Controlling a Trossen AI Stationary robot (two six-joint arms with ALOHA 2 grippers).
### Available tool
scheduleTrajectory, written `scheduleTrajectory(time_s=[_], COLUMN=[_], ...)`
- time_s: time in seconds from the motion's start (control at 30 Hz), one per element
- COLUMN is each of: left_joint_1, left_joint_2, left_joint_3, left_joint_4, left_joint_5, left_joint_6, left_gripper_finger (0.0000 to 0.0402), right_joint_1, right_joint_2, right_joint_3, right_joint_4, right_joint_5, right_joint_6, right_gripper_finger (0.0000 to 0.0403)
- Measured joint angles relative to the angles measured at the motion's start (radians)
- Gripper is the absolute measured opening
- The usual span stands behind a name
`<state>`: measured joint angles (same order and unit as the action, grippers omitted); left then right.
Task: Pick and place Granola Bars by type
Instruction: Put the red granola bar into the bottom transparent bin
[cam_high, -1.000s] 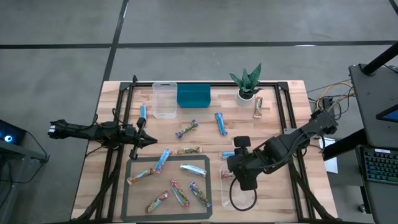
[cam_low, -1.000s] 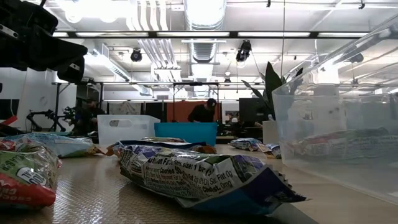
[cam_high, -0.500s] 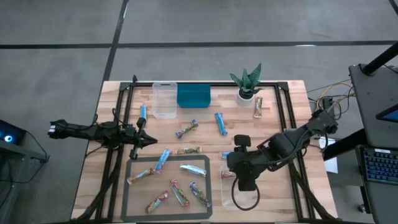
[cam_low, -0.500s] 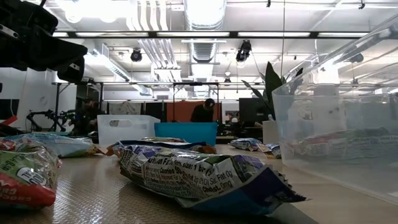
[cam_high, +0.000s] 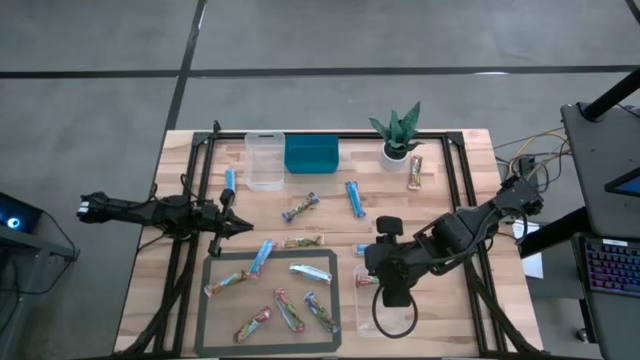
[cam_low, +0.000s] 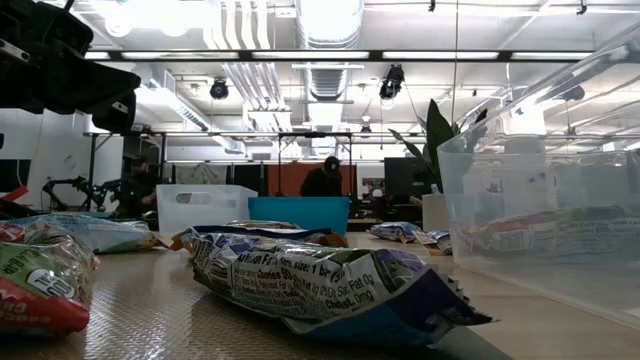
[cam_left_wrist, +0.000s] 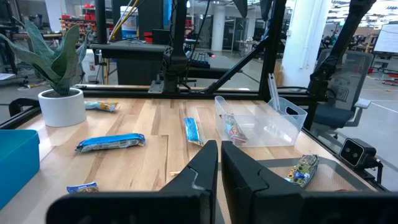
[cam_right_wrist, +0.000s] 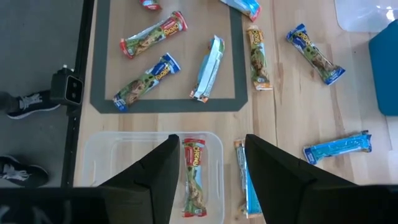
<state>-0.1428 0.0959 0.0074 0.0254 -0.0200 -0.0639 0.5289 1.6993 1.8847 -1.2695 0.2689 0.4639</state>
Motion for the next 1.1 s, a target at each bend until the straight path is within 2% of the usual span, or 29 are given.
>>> scheduleTrajectory(time_s=[0.27,0.47,0.57,0.73,1.1], left_joint_1=[0.000,0.000,0.000,0.000,0.000], left_joint_2=[0.000,0.000,0.000,0.000,0.000], left_joint_3=[0.000,0.000,0.000,0.000,0.000], left_joint_4=[0.000,0.010,0.019,0.018,0.001], left_joint_5=[0.000,0.000,0.000,0.002,-0.049], left_joint_6=[-0.003,-0.102,-0.198,-0.455,-0.440], left_gripper_finger=[0.0005,0.0005,0.0005,0.0005,0.0005], right_joint_1=[0.001,0.001,0.001,0.000,0.000], right_joint_2=[0.000,0.000,0.000,0.000,0.000], right_joint_3=[-0.001,-0.001,-0.002,-0.002,-0.002], right_joint_4=[0.000,0.001,0.001,0.001,0.001], right_joint_5=[0.002,0.003,0.003,0.004,0.006], right_joint_6=[-0.002,-0.003,-0.003,-0.003,-0.003], right_gripper_finger=[0.0171,0.0171,0.0171,0.0171,0.0171])
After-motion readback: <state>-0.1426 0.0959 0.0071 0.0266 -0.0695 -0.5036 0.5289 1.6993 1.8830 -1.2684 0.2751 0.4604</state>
